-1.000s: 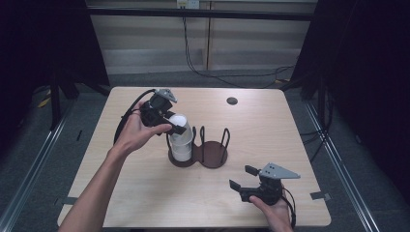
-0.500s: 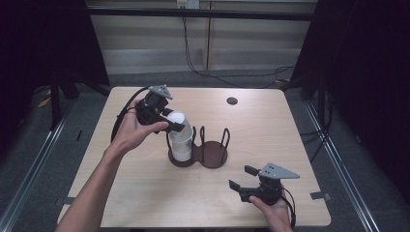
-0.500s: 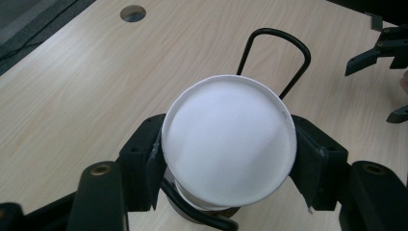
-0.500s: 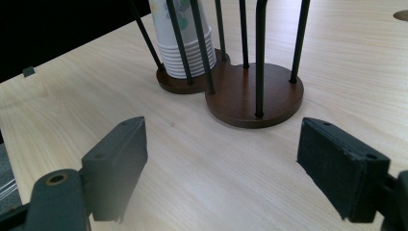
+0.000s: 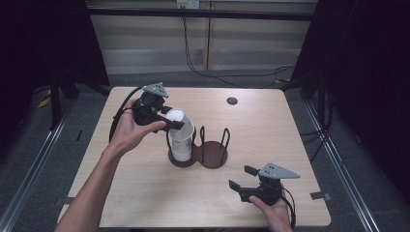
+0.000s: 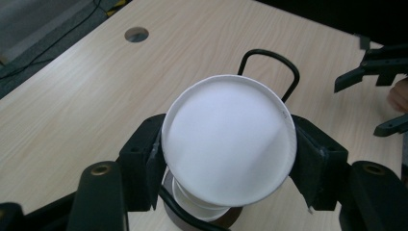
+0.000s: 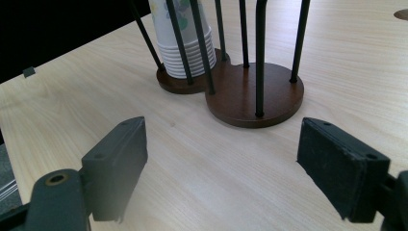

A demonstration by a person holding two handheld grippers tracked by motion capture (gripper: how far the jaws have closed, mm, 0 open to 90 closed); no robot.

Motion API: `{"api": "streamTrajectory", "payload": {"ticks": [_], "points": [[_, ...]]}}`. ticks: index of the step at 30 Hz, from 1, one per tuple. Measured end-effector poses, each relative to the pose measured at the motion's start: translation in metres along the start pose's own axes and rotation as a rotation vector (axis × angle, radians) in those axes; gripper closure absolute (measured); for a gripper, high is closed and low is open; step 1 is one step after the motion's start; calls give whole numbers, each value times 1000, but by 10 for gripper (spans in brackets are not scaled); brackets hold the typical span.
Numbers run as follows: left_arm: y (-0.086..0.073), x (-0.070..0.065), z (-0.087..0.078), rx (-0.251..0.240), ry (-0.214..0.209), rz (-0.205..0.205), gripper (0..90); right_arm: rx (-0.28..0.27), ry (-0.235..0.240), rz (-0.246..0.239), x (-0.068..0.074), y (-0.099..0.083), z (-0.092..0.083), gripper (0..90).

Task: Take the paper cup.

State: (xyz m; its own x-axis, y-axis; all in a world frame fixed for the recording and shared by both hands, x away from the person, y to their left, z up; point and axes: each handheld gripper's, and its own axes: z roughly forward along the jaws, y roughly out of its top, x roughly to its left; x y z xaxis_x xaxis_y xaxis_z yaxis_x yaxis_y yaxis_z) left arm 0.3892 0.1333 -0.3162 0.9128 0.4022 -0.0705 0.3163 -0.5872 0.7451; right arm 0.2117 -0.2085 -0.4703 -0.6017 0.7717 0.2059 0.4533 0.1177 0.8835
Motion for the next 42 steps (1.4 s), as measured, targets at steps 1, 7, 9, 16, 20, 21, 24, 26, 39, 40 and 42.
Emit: {"api": "streamTrajectory", "payload": {"ticks": [1, 7, 9, 16, 20, 21, 24, 26, 39, 40, 42], "points": [[-1, 0, -1, -5, 9, 8, 363, -1, 0, 2, 0, 0, 0, 175], [-3, -1, -7, -50, 20, 1, 363, -1, -2, 5, 0, 0, 0, 174], [-3, -2, -9, -71, 16, 1, 364, -1, -2, 5, 0, 0, 0, 174], [-5, -7, -11, -100, 12, 6, 363, -3, 0, 3, 0, 0, 0, 175], [-8, -7, -14, -115, 7, -8, 364, -4, 0, 5, 0, 0, 0, 174], [-10, -8, -15, -119, 5, -11, 364, -3, 0, 5, 0, 0, -1, 174], [-12, -10, -17, -130, 8, -9, 364, -5, -2, 5, 0, 0, -1, 174], [-13, -11, -19, -139, 13, -11, 364, -5, -1, 6, 0, 0, 0, 174], [-22, -22, -26, -154, -14, 0, 363, -1, -1, 8, 0, 0, 0, 174], [-23, -24, -27, -160, -16, -1, 364, 0, -1, 6, 0, 0, 0, 174], [-25, -26, -27, -174, -29, -3, 364, -1, -1, 7, 0, 0, 0, 174]]}}
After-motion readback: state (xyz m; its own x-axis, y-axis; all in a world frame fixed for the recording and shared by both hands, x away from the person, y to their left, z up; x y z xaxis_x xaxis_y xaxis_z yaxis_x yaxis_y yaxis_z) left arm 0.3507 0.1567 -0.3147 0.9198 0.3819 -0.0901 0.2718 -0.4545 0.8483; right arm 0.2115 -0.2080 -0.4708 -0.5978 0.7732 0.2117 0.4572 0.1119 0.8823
